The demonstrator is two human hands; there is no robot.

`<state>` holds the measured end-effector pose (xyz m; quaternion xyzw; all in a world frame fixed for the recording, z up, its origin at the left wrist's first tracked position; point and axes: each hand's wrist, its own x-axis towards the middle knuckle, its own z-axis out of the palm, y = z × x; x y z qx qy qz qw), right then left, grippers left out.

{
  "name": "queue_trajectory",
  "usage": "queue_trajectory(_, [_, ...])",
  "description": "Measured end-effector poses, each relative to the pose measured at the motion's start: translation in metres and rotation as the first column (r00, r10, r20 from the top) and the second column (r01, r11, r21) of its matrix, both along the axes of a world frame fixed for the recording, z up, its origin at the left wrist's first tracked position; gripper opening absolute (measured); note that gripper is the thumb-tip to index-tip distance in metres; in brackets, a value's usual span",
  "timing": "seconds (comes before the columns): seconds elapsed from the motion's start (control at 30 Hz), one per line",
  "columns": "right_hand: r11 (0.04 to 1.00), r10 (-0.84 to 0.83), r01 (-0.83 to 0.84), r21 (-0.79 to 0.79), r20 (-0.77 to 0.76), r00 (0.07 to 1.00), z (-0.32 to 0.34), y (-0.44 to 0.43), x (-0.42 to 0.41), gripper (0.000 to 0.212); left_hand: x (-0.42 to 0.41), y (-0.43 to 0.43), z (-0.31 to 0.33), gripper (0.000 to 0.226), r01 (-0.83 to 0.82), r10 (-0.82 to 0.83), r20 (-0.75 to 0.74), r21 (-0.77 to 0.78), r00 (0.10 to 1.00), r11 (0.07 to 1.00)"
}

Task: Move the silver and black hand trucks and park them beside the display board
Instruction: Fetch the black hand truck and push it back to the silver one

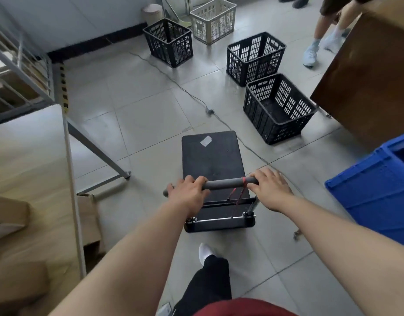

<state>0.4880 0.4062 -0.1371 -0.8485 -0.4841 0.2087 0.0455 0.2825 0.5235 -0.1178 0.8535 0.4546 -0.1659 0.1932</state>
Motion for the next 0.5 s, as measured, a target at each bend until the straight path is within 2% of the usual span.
queue_trajectory(0.17, [0.999,-0.035,0.035,0.022,0.002,0.999,-0.002,-0.071,0.004,0.031,0.006,-0.066,-0.002,0.029,0.033,-0.034,0.007,0.028,0.999,0.999])
queue_trajectory(0.5, [0.99,-0.138,0.138,0.03,-0.009,0.99,-0.002,-0.197,0.002,0.028,0.02,-0.165,0.0,0.029,0.16,-0.16,-0.013,-0.022,0.987,0.987])
